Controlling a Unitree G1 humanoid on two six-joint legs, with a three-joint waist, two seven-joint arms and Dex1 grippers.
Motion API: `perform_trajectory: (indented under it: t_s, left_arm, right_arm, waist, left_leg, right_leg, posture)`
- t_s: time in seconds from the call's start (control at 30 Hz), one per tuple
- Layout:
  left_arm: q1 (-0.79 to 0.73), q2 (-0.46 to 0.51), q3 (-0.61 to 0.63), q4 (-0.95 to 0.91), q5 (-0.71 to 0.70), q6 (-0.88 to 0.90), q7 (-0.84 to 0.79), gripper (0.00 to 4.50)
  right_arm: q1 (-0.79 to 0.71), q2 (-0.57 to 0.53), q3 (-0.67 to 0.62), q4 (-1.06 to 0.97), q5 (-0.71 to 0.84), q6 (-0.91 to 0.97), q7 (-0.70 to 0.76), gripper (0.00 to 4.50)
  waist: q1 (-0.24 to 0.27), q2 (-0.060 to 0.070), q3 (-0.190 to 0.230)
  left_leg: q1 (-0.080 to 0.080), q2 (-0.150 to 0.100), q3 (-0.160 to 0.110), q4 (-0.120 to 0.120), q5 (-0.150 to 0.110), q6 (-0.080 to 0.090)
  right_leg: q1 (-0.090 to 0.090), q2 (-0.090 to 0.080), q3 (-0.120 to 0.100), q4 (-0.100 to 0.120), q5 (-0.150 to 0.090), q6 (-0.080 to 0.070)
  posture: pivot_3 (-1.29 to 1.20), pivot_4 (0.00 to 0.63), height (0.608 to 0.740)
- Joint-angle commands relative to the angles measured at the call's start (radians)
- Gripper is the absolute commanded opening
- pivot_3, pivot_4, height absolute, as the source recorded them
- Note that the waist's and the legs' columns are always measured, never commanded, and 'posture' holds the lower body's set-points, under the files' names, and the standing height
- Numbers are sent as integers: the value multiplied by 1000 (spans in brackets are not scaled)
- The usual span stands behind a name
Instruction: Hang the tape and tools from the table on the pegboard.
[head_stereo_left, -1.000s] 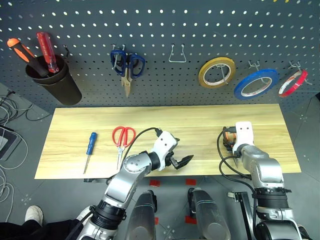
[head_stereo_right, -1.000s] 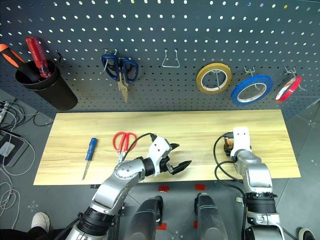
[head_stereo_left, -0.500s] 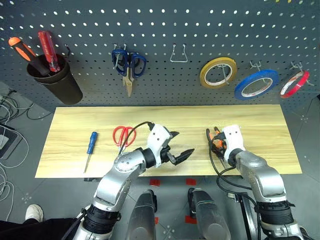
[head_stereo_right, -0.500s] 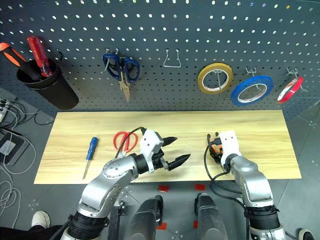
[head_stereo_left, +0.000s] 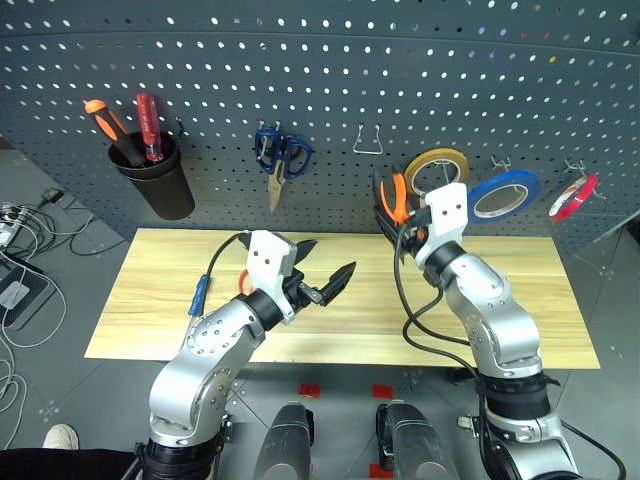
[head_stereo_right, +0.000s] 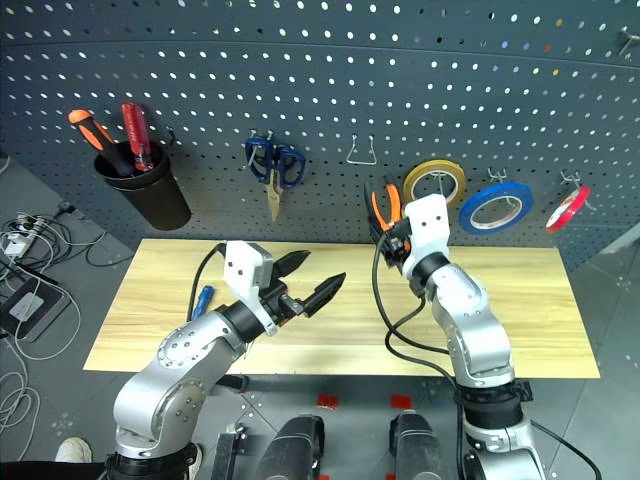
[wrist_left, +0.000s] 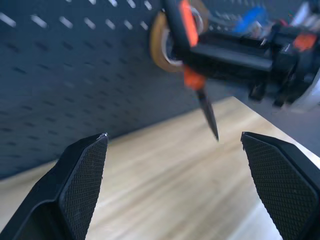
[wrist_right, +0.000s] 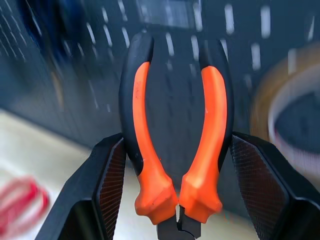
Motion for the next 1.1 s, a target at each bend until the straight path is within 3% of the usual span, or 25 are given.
perform_trajectory:
  t_s: [0.03,0.57,1.1]
  left_arm:
    - [-21,14,34,-37,-13,-22,21,4500]
    - [-298,-60,-6,190,113,-218,127,4500]
    - [-409,-112,-34,362,156,-331,128,4500]
  right_arm:
    - [-98,2,-24,6,-4,-126,-2,2920]
    - [-463,62,-65,509,-155,-657,-226,2920]
    - [-460,144,-83,693,-142,-793,-309,2920]
  waist:
    - [8,-1,-10]
    - [38,-5,-37]
    - [42,-5,-37]
  left_leg:
    - [0,0,0,0,0,0]
    - [1,0,1,1,1,-1]
    - [1,1,2,2,1,-1]
  right_leg:
    - [0,0,0,0,0,0]
    - [0,2,0,2,1,-2]
    - [-1,2,1,9,1,-2]
  posture:
    - [185,128,740]
    - [214,124,740]
    - [255,123,740]
